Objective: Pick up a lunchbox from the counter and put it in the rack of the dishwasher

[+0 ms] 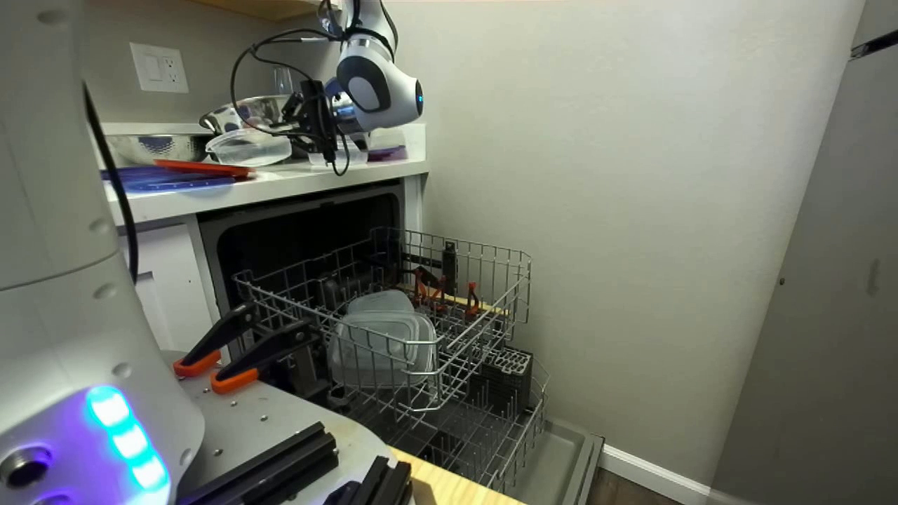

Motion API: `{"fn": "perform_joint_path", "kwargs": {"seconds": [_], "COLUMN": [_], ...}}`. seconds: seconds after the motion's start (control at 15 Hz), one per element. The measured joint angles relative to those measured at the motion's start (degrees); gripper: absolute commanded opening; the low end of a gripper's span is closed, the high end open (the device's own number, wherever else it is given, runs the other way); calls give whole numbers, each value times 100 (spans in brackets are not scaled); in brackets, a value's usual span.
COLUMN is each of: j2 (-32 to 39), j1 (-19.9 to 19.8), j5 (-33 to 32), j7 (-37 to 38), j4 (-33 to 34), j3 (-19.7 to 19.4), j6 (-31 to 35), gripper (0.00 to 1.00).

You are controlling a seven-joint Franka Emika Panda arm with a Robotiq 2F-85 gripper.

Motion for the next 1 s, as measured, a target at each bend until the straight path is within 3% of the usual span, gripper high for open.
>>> {"fn": "perform_joint_path", "kwargs": {"seconds": [0.27, 0.47, 1.0], "j2": [-8, -181, -1752], "j1": [5, 0, -301], "j5": [-99, -573, -1791], "j7": [0, 63, 129], "j4": [0, -54, -826], "j3": [-16, -121, -475], "j6": [-16, -121, -822], "gripper": [6, 6, 6]}}
